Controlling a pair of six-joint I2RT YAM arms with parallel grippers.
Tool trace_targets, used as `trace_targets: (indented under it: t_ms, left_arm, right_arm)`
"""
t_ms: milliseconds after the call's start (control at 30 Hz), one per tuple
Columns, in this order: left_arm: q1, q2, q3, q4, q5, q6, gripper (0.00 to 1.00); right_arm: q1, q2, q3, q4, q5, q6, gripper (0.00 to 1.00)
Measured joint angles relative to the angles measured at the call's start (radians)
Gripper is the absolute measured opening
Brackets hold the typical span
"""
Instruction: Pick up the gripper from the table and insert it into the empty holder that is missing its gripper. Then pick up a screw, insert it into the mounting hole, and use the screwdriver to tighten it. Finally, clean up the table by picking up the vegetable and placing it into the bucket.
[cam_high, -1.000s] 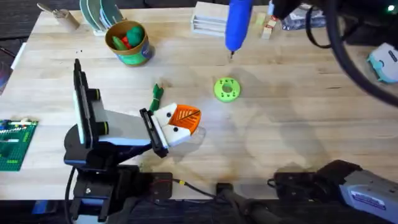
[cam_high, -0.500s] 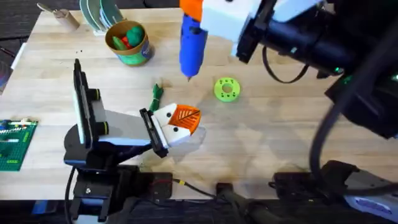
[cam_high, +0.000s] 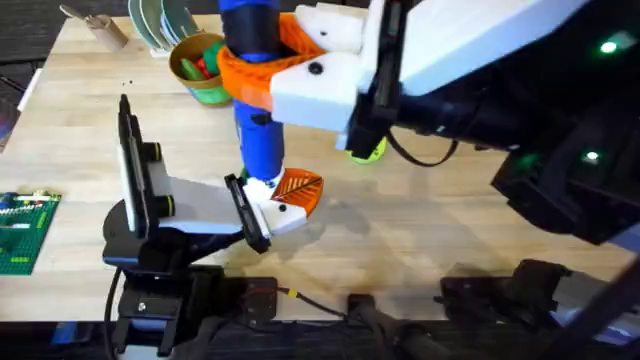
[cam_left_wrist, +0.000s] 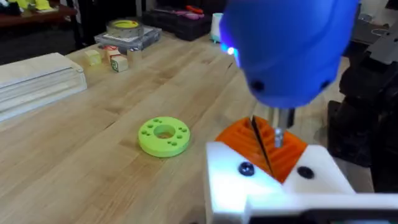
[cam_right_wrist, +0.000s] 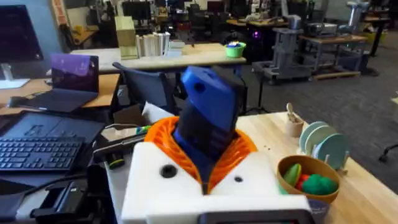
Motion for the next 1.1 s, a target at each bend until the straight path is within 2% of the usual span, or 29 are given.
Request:
trace_targets:
  t_ms: [467,1100]
  left_arm:
    - [0.000,0.000,0.000,0.000,0.000,0.000,0.013]
    - [0.000,0.000,0.000,-0.008,-0.003,-0.002,0.013]
  right_arm:
    - [0.010,0.040,0.000,-0.014,0.006,-0.066,0.026]
    - [0.011,0.075,0.000,-0.008,0.006,-0.074,0.026]
